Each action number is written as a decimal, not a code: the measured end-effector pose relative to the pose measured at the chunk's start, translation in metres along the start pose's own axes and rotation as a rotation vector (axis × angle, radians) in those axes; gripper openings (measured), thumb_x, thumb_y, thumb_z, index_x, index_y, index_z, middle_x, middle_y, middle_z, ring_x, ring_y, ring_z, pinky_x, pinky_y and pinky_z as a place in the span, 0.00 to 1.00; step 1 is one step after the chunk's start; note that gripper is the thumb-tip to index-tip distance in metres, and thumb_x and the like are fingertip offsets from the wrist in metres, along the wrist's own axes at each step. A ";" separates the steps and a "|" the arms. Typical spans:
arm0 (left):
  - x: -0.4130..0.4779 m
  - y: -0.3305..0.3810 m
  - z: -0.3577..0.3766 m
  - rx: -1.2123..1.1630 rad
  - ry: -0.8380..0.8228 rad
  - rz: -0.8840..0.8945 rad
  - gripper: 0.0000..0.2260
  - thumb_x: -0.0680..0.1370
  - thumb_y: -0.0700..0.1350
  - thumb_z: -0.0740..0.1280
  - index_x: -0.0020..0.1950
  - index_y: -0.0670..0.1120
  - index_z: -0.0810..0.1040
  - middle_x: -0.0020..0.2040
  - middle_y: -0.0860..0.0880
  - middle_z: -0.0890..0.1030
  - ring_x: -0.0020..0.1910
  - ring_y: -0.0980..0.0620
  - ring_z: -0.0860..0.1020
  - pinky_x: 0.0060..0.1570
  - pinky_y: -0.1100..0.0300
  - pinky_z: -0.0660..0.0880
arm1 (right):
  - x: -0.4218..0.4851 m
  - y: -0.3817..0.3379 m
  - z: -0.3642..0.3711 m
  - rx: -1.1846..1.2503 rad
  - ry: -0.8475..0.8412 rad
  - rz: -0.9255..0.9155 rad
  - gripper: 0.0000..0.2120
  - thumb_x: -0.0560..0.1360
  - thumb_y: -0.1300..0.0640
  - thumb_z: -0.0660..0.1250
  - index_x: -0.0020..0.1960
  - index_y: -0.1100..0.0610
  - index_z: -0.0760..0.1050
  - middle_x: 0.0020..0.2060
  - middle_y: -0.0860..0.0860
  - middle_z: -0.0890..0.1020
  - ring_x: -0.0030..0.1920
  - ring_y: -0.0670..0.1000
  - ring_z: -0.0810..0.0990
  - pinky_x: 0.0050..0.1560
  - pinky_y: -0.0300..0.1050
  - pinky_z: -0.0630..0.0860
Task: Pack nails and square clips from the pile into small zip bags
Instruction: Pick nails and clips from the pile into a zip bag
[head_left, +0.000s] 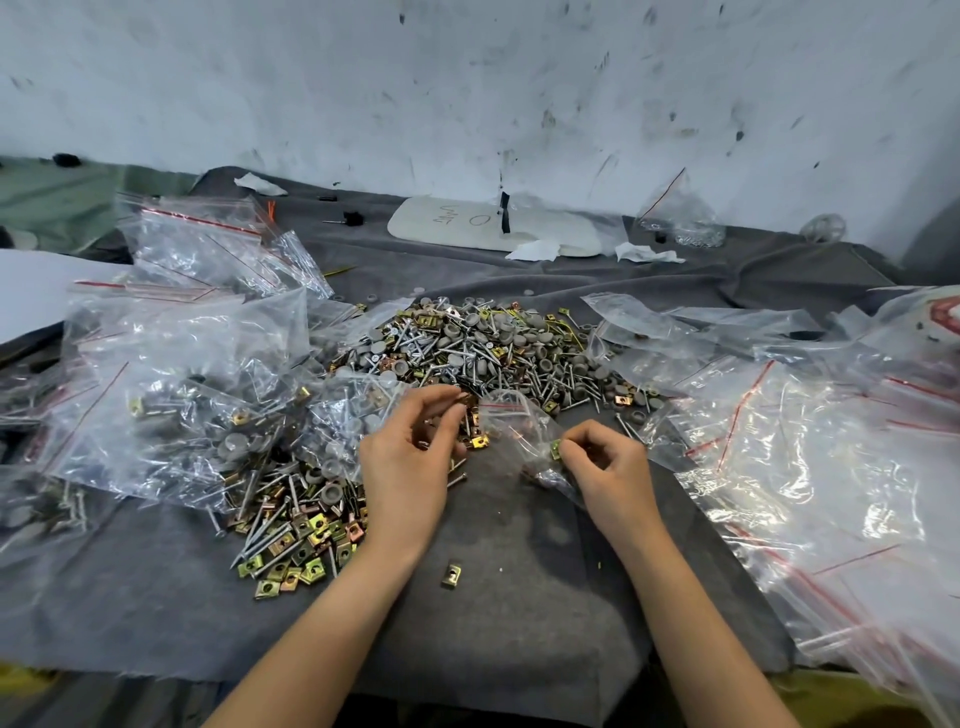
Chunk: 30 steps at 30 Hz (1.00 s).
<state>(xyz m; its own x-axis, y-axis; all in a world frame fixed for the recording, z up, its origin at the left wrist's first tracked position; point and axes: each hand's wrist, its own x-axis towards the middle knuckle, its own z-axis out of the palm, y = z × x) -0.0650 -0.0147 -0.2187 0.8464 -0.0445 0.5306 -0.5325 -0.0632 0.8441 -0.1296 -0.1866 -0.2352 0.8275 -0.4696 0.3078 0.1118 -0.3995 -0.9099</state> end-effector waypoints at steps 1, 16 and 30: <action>0.002 0.000 -0.002 0.034 -0.005 0.028 0.13 0.75 0.39 0.70 0.50 0.58 0.78 0.42 0.60 0.83 0.34 0.58 0.81 0.38 0.66 0.77 | 0.000 0.000 0.000 -0.001 -0.001 -0.003 0.12 0.72 0.68 0.67 0.33 0.55 0.75 0.27 0.44 0.75 0.30 0.43 0.71 0.33 0.35 0.67; 0.031 0.009 0.001 0.322 -0.435 0.307 0.07 0.75 0.36 0.69 0.51 0.44 0.79 0.43 0.60 0.79 0.41 0.74 0.75 0.43 0.79 0.68 | 0.000 0.002 -0.001 0.004 -0.013 -0.028 0.13 0.72 0.68 0.67 0.32 0.54 0.75 0.28 0.45 0.76 0.32 0.44 0.72 0.35 0.39 0.68; -0.002 0.019 0.012 0.402 -0.603 0.415 0.10 0.76 0.42 0.69 0.56 0.44 0.79 0.49 0.50 0.79 0.47 0.54 0.78 0.50 0.61 0.75 | 0.000 -0.001 -0.002 0.002 -0.039 -0.091 0.10 0.74 0.65 0.67 0.38 0.53 0.77 0.33 0.48 0.79 0.35 0.44 0.75 0.40 0.40 0.71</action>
<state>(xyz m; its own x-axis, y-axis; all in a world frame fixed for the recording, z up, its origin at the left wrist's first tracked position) -0.0767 -0.0282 -0.2051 0.4947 -0.6611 0.5641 -0.8583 -0.2697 0.4367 -0.1307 -0.1876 -0.2338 0.8345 -0.4007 0.3783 0.1887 -0.4373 -0.8793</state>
